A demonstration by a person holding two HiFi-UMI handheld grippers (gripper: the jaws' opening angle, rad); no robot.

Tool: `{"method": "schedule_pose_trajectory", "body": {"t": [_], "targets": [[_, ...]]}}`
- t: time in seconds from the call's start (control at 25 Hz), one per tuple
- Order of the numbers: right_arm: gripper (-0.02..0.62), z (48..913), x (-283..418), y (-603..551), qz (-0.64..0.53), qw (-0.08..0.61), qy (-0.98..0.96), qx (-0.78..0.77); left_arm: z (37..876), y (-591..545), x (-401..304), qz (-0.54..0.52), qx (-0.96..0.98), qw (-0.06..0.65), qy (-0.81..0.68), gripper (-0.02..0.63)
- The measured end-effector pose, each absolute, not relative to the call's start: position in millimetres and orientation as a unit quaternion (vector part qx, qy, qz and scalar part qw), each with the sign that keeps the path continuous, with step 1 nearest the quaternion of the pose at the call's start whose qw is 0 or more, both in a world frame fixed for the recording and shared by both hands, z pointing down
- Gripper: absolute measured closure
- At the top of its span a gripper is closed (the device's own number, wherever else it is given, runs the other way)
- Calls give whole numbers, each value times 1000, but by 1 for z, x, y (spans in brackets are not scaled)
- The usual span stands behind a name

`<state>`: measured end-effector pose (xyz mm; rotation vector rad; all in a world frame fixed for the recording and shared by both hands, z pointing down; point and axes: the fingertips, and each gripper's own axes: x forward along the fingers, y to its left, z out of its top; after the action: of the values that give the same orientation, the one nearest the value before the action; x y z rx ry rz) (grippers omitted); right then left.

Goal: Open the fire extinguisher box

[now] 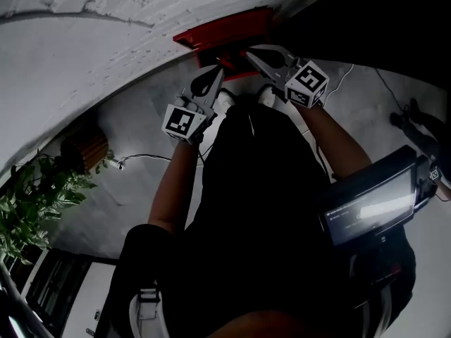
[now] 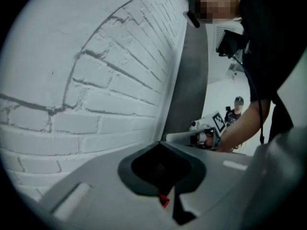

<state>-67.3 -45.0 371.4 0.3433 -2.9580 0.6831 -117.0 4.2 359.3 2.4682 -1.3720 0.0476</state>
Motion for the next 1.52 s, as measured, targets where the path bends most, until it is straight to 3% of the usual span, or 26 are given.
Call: {"method": "schedule_pose_trajectory", "body": {"t": [0.24, 0.52, 1.52], "targets": [[586, 267, -53, -1, 116, 26, -990, 72, 279, 29, -91, -7, 880, 137, -454, 604], [586, 208, -39, 27, 79, 5, -995, 64, 227, 55, -66, -7, 897, 101, -430, 604], [586, 199, -35, 44, 72, 7, -995, 61, 215, 65, -58, 3, 901, 89, -424, 604]]}}
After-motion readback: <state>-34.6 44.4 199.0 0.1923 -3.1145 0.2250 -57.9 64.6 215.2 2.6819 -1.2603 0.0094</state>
